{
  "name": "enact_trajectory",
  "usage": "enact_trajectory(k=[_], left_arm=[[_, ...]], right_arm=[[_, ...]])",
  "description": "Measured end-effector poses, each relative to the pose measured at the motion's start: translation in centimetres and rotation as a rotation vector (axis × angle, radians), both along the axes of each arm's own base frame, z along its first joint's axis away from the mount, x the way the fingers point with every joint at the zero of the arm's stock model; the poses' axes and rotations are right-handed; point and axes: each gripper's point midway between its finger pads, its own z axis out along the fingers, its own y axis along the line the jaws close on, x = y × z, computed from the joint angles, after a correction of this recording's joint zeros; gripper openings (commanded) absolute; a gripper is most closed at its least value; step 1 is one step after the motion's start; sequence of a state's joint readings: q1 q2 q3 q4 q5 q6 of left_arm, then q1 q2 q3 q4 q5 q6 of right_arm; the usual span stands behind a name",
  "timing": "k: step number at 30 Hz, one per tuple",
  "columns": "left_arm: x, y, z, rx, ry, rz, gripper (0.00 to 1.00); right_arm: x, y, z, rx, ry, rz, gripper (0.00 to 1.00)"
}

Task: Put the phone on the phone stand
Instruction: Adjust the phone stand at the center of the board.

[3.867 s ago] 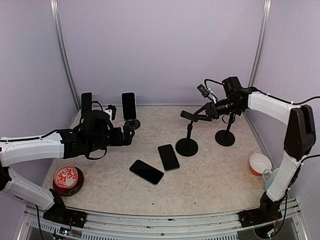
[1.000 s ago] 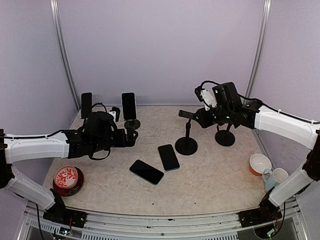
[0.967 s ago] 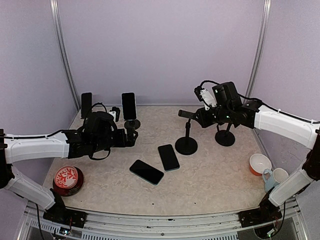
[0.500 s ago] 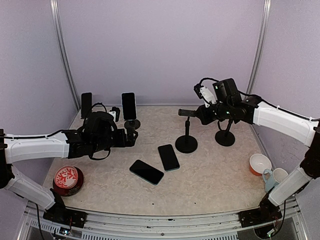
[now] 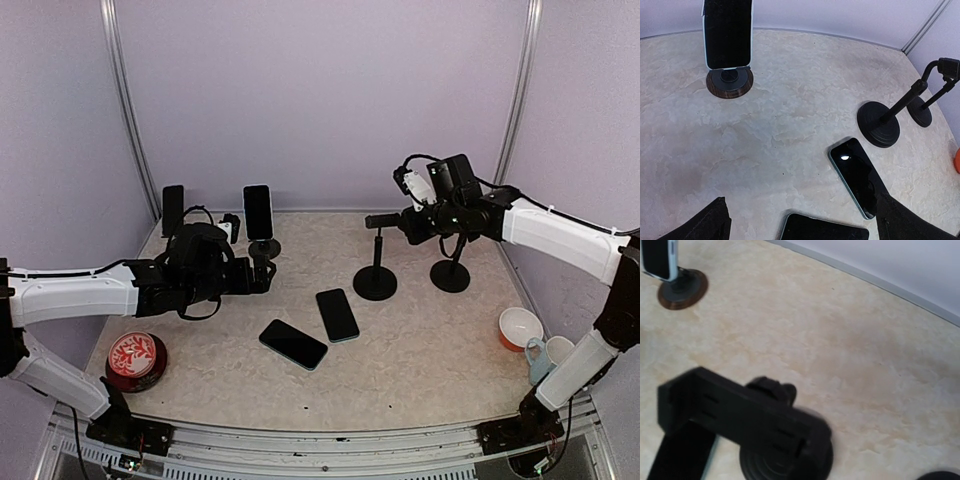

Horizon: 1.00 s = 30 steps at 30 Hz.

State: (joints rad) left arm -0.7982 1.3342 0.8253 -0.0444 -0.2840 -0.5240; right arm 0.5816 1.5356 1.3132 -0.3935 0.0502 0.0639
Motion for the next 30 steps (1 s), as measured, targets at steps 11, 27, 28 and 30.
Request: enact_trajectory(k=[11,27,28,30], left_arm=[[0.0,0.0,0.0,-0.002,0.001,0.002,0.99],[0.0,0.0,0.0,-0.002,0.002,0.001,0.99],[0.0,0.0,0.0,-0.002,0.002,0.001,0.99],[0.0,-0.1,0.0,-0.003,0.003,-0.001,0.99]], right_arm=[[-0.3,0.2,-0.5,-0.01,0.028,0.032,0.51],[-5.5,0.2,-0.5,0.042,0.04,0.04,1.0],[-5.7,0.2,-0.5,0.043,0.039,0.034,1.0],[-6.3,0.0,-0.9,0.047,0.042,0.022,1.0]])
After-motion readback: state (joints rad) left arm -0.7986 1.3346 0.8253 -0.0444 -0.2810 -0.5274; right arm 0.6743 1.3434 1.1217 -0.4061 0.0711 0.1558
